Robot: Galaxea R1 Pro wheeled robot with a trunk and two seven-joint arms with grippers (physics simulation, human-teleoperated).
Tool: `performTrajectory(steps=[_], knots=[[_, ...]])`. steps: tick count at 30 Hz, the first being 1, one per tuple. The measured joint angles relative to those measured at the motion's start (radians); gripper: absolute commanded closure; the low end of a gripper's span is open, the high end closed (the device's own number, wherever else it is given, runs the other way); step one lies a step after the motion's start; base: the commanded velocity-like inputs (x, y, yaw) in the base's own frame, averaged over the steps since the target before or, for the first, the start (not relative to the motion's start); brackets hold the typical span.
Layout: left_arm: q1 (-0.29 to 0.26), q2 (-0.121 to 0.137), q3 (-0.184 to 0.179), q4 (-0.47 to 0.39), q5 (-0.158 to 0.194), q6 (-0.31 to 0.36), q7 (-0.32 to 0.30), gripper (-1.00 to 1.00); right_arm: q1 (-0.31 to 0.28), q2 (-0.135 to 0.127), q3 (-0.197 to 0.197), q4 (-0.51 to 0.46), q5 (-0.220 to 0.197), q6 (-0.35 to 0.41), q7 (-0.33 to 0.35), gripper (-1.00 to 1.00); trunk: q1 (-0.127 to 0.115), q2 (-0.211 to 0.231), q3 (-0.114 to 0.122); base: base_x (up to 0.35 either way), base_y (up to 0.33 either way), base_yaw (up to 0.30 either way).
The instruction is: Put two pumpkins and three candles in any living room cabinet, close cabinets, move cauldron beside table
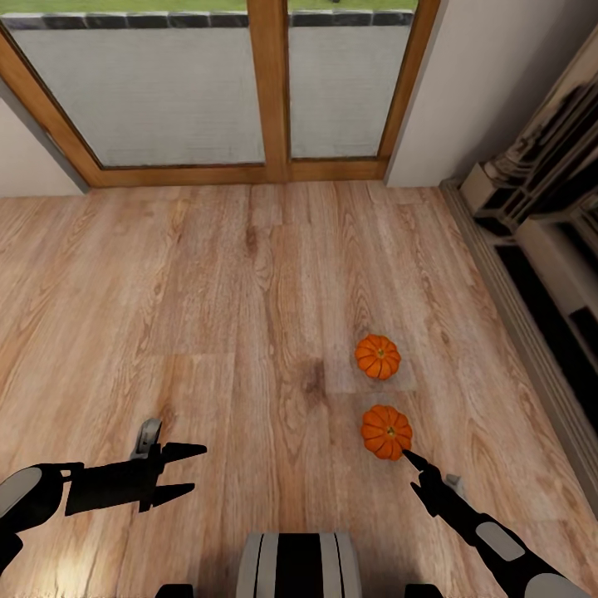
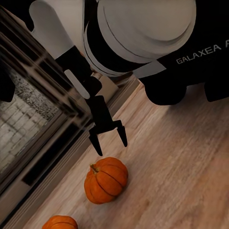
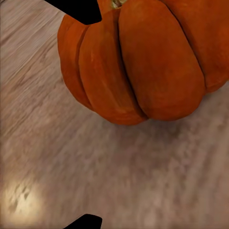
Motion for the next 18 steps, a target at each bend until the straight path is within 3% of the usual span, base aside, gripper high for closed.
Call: performTrajectory(steps=[18], knots=[[0.0, 0.0, 0.0, -0.001, 0.0, 0.0, 0.0, -1.0, 0.0, 0.0, 0.001, 0.0, 0.0, -0.003, 0.0, -1.0, 0.0, 0.0, 0.0, 0.054, 0.014, 0.0]])
